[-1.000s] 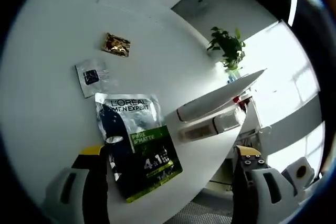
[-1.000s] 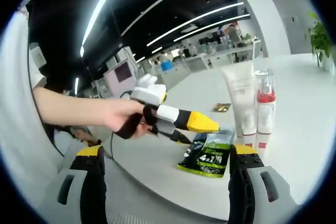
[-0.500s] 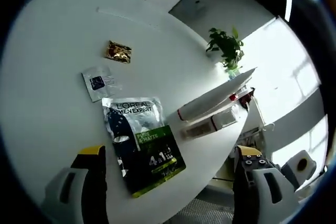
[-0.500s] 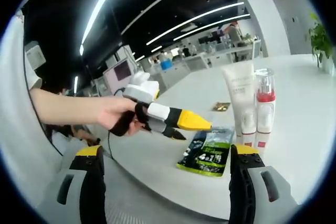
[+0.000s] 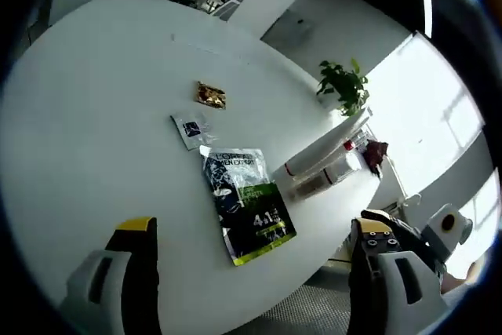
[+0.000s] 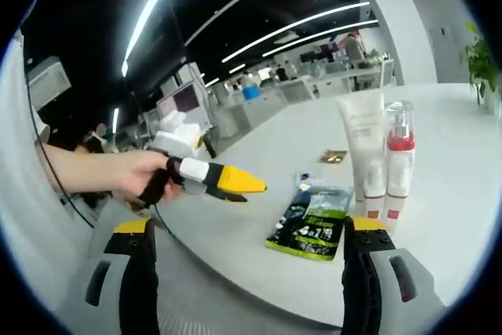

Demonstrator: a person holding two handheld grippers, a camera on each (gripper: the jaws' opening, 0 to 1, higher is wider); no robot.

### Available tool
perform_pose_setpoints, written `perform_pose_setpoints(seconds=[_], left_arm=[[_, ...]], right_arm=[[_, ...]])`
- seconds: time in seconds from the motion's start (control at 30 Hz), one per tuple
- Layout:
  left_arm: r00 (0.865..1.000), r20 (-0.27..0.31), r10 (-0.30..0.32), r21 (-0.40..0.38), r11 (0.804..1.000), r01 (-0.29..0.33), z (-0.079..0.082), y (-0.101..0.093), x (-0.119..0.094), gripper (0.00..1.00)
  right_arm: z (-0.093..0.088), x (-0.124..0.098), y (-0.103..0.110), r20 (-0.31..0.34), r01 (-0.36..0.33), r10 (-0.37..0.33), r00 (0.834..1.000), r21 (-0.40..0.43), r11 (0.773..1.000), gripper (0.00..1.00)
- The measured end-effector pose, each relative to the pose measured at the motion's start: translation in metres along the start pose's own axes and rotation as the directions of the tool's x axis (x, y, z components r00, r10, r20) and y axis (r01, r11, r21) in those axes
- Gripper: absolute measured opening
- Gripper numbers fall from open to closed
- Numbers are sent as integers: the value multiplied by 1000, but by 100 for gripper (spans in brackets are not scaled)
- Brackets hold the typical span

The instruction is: Arrange the skincare products in the storage area until every visible bottle or jar stands upright without overlapping.

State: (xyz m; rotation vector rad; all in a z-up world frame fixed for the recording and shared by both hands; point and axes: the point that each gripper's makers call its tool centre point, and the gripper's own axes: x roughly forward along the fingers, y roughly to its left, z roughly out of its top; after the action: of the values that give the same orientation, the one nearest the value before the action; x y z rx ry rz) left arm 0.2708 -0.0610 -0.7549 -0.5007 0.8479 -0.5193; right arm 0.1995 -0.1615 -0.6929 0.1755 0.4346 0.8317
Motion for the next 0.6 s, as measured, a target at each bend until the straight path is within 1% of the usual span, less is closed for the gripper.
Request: perform_pose_setpoints(seconds=[0.07, 0.13, 0.17, 0.23, 0.27, 0.3, 0.33, 0.37, 0.47, 0.53, 0.6], left_arm=[[999, 37, -3, -1, 1000, 3, 1, 4, -13, 95], [996, 89, -8, 13, 1000, 7, 2, 0, -27, 96], [990, 138, -14, 43, 999, 8, 7, 2, -34, 96], [983, 181, -17, 80, 997, 3, 9, 2, -45, 96], [976, 219, -3, 97, 995, -18, 12, 5, -54, 96], [973, 232, 2, 101, 995, -26, 12, 7, -56, 95], [966, 257, 0, 130, 991, -34, 14, 8, -63, 96], [964, 267, 3, 142, 989, -43, 15, 13, -67, 96], [966, 260, 5, 163, 985, -49, 10, 12, -82, 95], [963, 270, 15, 199, 977, -71, 10, 12, -92, 95], [963, 269, 25, 215, 973, -85, 7, 14, -100, 95]], right_arm=[[-1, 1, -1, -4, 1, -1, 1000, 1, 1000, 99], [-2, 1, -1, -6, -1, 1, 1000, 1, 1000, 99], [-2, 1, -2, -9, -1, 1, 1000, 0, 1000, 99], [-4, 2, -4, -15, 0, 0, 1000, -3, 1000, 98], [-4, 2, -4, -15, 1, -2, 1000, -4, 1000, 98], [-4, 2, -4, -16, 3, -3, 1000, -4, 1000, 98], [-5, 2, -5, -17, 6, -6, 1000, -4, 1000, 98], [-5, 2, -6, -17, 8, -8, 1000, -4, 1000, 98], [-7, 2, -8, -18, 14, -14, 1000, -2, 1000, 98], [-7, 3, -8, -20, 16, -16, 1000, -2, 1000, 98], [-8, 3, -9, -23, 19, -19, 1000, -3, 1000, 98]])
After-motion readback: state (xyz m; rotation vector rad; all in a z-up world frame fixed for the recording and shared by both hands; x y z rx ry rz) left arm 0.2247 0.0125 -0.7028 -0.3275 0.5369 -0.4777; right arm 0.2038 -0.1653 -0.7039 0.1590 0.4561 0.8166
